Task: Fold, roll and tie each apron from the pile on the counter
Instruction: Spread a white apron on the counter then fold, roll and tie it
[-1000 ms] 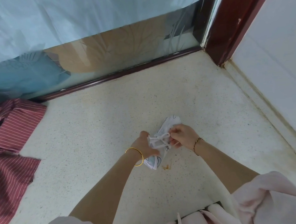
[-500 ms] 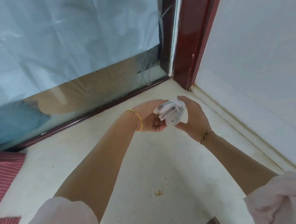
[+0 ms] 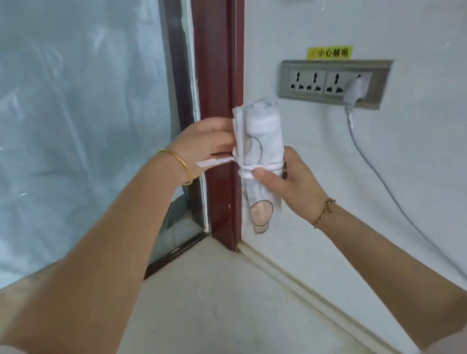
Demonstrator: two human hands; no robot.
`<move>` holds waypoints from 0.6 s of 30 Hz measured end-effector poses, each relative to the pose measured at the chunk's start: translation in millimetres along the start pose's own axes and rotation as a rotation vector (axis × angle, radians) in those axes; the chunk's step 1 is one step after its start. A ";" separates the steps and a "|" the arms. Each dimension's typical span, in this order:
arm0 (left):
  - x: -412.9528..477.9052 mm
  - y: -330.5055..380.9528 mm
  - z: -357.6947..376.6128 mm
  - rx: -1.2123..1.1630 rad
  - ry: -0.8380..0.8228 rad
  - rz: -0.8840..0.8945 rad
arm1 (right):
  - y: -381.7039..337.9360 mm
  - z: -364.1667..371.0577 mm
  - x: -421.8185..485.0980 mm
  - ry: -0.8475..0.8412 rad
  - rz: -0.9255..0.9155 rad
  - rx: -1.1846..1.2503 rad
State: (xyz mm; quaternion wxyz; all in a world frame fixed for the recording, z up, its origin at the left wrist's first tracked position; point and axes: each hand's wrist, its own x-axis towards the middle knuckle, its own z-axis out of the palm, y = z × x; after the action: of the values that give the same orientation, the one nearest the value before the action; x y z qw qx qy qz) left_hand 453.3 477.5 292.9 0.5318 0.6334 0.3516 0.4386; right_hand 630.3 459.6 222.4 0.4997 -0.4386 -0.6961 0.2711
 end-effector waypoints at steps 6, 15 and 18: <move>50.4 53.7 13.7 -0.158 -0.094 0.127 | -50.9 -45.1 38.8 0.129 -0.115 0.084; 105.6 118.6 33.4 -0.113 0.019 0.246 | -101.8 -89.5 86.8 0.323 -0.202 0.009; 133.0 143.0 44.2 -0.129 0.151 0.284 | -125.0 -105.5 110.0 0.383 -0.211 -0.073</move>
State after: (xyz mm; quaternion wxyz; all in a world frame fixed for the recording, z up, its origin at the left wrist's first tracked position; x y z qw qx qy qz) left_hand 540.3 555.9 455.3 0.4761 0.6065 0.2686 0.5773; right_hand 673.6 491.5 411.9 0.6320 -0.4245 -0.6400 0.1036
